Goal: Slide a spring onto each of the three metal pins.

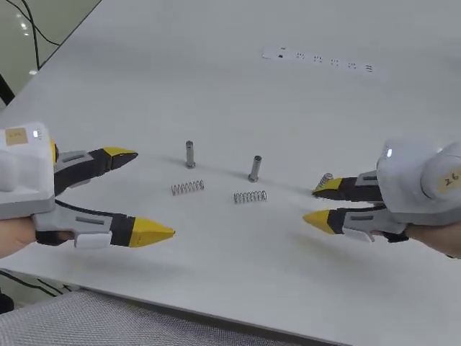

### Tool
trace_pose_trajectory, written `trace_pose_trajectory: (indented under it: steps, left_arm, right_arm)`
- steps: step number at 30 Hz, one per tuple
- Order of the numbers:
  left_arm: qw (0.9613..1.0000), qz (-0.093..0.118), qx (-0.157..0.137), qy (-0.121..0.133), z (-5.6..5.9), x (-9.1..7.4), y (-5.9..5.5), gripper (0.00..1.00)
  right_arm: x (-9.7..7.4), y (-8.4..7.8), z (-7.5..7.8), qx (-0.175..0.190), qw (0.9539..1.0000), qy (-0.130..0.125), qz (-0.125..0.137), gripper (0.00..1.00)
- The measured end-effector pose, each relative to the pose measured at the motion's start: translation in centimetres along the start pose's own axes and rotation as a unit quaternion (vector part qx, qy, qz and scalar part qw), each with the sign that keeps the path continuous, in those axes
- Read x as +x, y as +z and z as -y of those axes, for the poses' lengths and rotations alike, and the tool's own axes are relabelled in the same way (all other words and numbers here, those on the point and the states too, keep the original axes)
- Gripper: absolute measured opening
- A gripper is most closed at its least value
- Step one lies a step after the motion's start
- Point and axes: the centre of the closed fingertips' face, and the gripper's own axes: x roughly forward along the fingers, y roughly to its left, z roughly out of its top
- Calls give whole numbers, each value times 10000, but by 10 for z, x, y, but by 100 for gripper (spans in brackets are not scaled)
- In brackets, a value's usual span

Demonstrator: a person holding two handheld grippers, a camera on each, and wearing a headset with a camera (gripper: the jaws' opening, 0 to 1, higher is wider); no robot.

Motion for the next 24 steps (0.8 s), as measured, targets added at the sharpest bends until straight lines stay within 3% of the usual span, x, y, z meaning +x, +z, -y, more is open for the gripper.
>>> trace_pose_trajectory:
  steps: [11,24]
  left_arm:
    - [10000,-5,-6,-18,1,1,-1,91]
    - [10000,20,-37,-22,2,-1,-4,90]
  right_arm:
    - [24,20,-7,-829,9956,301,-312,25]
    - [56,32,-10,-1584,9819,733,-734,24]
